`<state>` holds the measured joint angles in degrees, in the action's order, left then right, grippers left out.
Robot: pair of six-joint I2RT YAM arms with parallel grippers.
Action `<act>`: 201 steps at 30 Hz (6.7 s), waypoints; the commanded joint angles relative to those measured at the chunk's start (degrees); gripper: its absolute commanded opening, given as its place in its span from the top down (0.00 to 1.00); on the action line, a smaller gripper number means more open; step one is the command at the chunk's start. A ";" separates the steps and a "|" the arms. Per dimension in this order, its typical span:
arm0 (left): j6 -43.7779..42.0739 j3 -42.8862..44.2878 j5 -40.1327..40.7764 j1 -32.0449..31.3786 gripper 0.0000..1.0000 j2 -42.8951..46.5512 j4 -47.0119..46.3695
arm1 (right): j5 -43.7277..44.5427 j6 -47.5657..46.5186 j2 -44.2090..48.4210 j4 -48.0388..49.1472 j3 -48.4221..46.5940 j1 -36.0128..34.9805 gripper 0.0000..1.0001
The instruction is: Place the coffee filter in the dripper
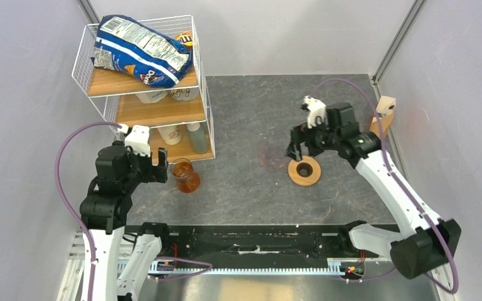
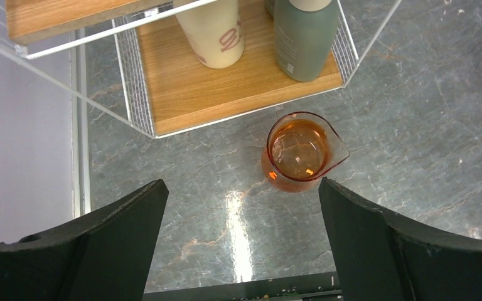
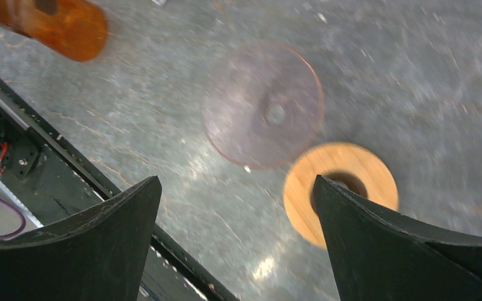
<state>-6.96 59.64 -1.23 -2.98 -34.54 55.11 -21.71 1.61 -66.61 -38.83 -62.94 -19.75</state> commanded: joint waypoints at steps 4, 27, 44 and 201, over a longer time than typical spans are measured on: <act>10.34 1.37 2.81 0.17 0.03 0.54 -3.09 | 0.64 6.53 -10.57 14.89 -8.12 -11.90 0.01; 8.10 1.62 -37.53 33.55 0.23 -15.23 -4.79 | -5.87 16.42 -34.80 43.86 -13.53 -26.79 0.57; -3.03 3.39 -53.44 45.37 0.46 -36.84 -12.70 | -9.53 18.29 -48.62 46.68 -24.25 -25.64 0.74; -62.89 8.16 -47.51 38.97 0.23 -47.55 17.36 | -6.90 -2.82 -14.17 24.12 -6.35 -15.54 0.10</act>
<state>-41.58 72.14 -54.63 35.33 -82.83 54.28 -30.68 4.36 -88.18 -11.73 -72.58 -35.40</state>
